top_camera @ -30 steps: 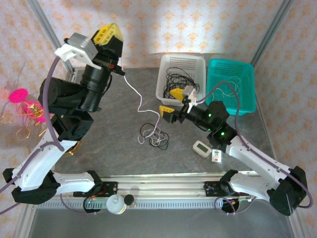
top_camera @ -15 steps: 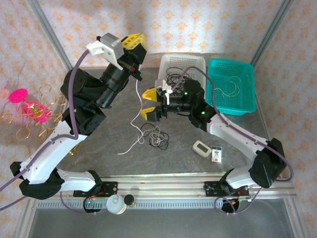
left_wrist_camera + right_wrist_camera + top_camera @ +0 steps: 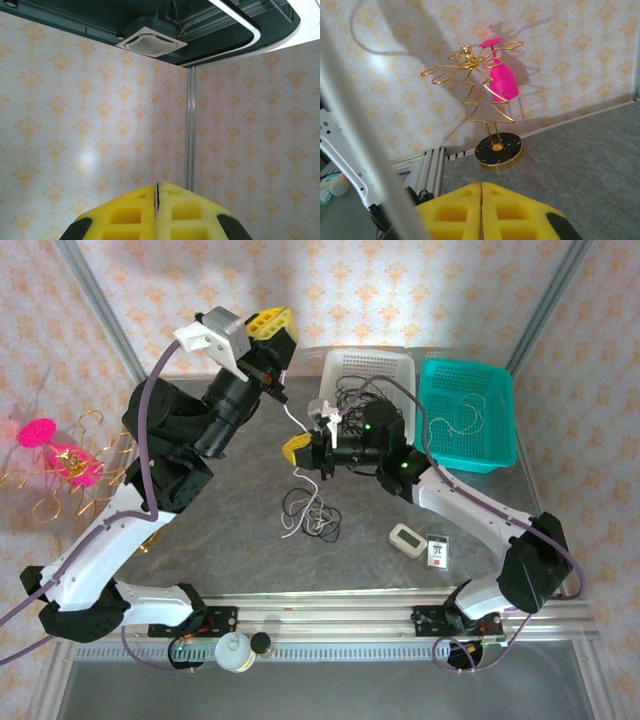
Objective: Untangle the cables
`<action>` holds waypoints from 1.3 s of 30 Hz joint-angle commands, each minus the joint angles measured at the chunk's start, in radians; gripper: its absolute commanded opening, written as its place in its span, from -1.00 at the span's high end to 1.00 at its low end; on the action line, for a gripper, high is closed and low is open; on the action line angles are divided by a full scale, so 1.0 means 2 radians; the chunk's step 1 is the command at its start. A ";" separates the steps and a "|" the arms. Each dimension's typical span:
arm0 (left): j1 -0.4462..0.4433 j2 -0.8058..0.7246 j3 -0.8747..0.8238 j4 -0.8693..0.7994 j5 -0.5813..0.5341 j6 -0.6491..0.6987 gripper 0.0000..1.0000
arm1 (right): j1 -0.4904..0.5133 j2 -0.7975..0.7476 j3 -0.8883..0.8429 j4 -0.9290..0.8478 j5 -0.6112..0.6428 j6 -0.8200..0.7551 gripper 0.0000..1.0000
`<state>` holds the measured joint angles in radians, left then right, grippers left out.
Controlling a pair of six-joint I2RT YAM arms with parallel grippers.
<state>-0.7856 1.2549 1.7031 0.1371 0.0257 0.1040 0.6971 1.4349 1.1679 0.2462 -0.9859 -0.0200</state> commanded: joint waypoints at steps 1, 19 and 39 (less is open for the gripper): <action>-0.002 -0.014 -0.006 0.019 0.001 0.002 0.45 | -0.012 -0.026 0.011 -0.018 0.037 0.053 1.00; -0.002 -0.187 -0.285 0.047 -0.115 -0.067 -0.60 | -0.141 -0.053 0.239 -0.302 0.252 0.090 1.00; -0.002 -0.261 -0.443 -0.031 -0.136 -0.167 -0.61 | -0.309 0.117 0.399 -0.304 0.559 -0.042 1.00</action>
<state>-0.7856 0.7547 0.8352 0.0856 -0.2249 -0.1879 0.1062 1.6577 1.9972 -0.4068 0.0463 -0.0555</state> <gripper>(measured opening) 0.806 0.059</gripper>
